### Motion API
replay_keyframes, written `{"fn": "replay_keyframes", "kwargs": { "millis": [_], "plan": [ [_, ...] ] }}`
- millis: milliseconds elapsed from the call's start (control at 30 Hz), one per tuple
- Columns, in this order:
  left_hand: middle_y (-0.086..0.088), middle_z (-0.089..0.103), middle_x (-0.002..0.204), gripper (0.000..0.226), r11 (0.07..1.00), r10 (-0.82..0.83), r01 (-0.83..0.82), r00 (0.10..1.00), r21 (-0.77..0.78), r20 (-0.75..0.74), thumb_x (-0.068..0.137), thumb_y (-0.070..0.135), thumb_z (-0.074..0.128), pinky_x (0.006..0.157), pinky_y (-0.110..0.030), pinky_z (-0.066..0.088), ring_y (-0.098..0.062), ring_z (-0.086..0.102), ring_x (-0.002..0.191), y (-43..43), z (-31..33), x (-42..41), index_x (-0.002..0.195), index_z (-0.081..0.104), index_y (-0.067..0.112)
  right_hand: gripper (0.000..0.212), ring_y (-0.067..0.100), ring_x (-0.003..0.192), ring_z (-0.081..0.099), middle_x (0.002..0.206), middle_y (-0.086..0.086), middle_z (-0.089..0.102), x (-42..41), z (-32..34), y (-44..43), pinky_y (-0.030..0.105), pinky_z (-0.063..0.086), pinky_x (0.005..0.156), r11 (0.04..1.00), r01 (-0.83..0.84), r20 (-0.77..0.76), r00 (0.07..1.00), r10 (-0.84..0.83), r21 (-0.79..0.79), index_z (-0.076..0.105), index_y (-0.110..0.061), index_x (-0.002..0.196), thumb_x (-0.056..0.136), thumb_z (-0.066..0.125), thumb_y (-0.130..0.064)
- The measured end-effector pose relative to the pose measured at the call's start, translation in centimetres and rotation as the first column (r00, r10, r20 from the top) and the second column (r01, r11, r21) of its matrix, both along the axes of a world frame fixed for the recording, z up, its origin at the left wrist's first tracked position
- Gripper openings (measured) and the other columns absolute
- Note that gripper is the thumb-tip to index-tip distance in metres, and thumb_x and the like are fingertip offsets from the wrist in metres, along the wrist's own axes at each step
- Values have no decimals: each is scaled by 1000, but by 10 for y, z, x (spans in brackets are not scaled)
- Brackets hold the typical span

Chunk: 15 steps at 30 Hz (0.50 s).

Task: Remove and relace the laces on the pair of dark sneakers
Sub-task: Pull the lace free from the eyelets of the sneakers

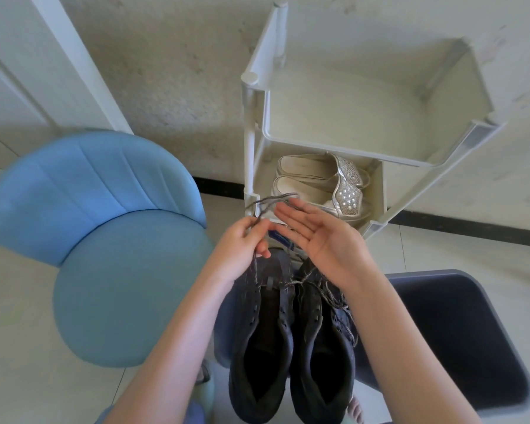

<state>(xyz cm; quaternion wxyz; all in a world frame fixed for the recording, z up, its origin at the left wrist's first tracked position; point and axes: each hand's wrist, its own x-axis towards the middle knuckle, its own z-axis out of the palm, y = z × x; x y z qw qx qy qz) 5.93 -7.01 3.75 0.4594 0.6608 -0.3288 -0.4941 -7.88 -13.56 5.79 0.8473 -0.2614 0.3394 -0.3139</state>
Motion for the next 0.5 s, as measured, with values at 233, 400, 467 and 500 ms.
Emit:
{"fn": "replay_keyframes", "kwargs": {
  "millis": [233, 400, 467, 500],
  "plan": [
    [7, 59, 64, 11, 999, -22, 25, 997, -43, 72, 98, 17, 47, 63, -11, 47, -1, 57, 55, -1, 3, 0, 104, 55, 13, 22, 20, 69, 71, 78, 7, 74, -3, 10, 1, 31, 59, 70, 890, -119, -490, 862, -128, -440, 66, -1, 107, 90, 64, -15],
    [-4, 67, 74, 22, 997, 63, -63, 998, -41, 5, 101, 11, 39, 56, -15, 48, -7, 57, 49, 0, 5, 6, 121, 49, 12, 21, 24, 75, 62, 81, 10, 70, -9, 11, -3, 13, 43, 70, 800, -122, -558, 777, -291, -588, 74, -23, 79, 91, 62, -34],
    [-2, 69, 78, 24, 999, 44, -43, 999, -34, 32, 101, 12, 39, 60, -15, 49, -9, 58, 54, 0, 4, 3, 122, 51, 13, 22, 11, 63, 58, 72, -2, 66, -9, 15, -4, 20, 42, 75, 830, -59, -460, 854, -246, -554, 73, -19, 80, 92, 60, -31],
    [1, 69, 84, 26, 1000, 1, 0, 998, -14, 63, 101, 13, 39, 66, -16, 51, -8, 62, 62, -1, 4, 1, 124, 52, 13, 22, 9, 57, 53, 68, -3, 60, -8, 17, -4, 21, 44, 69, 854, -19, -353, 915, -195, -520, 72, -15, 83, 92, 58, -29]
  ]
}}
